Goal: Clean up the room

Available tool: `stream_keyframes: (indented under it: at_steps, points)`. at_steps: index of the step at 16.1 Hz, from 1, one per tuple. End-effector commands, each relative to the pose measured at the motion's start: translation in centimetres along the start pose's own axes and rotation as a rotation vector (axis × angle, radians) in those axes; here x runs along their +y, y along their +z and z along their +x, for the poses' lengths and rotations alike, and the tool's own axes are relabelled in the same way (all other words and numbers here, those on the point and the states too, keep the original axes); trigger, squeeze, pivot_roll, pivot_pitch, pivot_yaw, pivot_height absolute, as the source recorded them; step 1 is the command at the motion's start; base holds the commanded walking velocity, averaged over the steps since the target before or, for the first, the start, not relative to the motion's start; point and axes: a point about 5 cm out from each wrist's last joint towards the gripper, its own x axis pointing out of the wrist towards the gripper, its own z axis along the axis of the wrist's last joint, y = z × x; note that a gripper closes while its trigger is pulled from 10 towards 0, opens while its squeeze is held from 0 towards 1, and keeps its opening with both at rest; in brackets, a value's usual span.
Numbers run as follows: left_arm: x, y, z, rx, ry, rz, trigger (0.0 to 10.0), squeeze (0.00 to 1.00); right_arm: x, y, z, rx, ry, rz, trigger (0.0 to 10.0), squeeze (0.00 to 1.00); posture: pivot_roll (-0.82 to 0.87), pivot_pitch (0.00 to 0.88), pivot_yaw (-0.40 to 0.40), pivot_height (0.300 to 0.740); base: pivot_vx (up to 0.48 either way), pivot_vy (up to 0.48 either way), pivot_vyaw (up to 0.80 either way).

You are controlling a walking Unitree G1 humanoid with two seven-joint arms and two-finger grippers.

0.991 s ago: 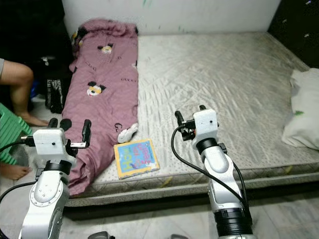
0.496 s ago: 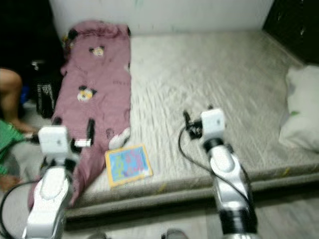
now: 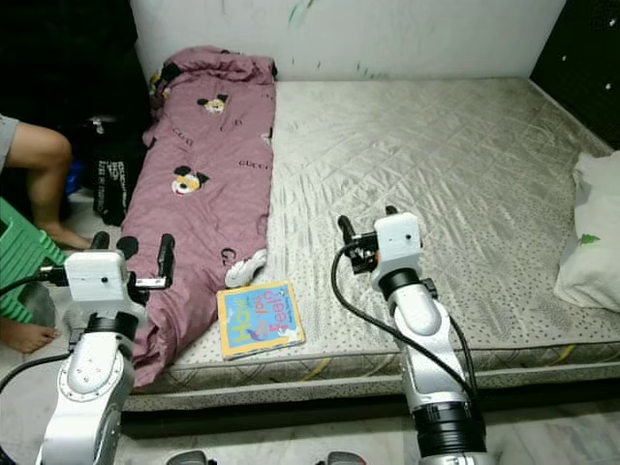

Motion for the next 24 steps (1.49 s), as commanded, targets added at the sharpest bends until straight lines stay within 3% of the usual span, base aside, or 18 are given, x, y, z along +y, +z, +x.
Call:
stream_keyframes:
  at_steps: [1,17,24]
  points:
    - [0.01,0.0,0.11,0.004,-0.004,0.013,10.0,0.0,-0.17,0.46,0.29,-0.018,0.003,-0.011,10.0,0.0,-0.07,0.023,-0.002,0.74,0.0,-0.307,0.0]
    - [-0.16,-0.06,0.1,0.004,-0.006,0.007,10.0,0.0,-0.13,0.37,0.16,-0.019,0.02,-0.044,10.0,0.0,-0.08,0.026,-0.003,0.74,0.0,-0.348,0.0]
    - [-0.22,0.01,0.14,-0.005,-0.006,0.004,10.0,0.0,-0.07,0.42,0.38,-0.022,0.027,-0.045,10.0,0.0,-0.07,0.018,-0.011,0.74,0.0,0.0,0.0]
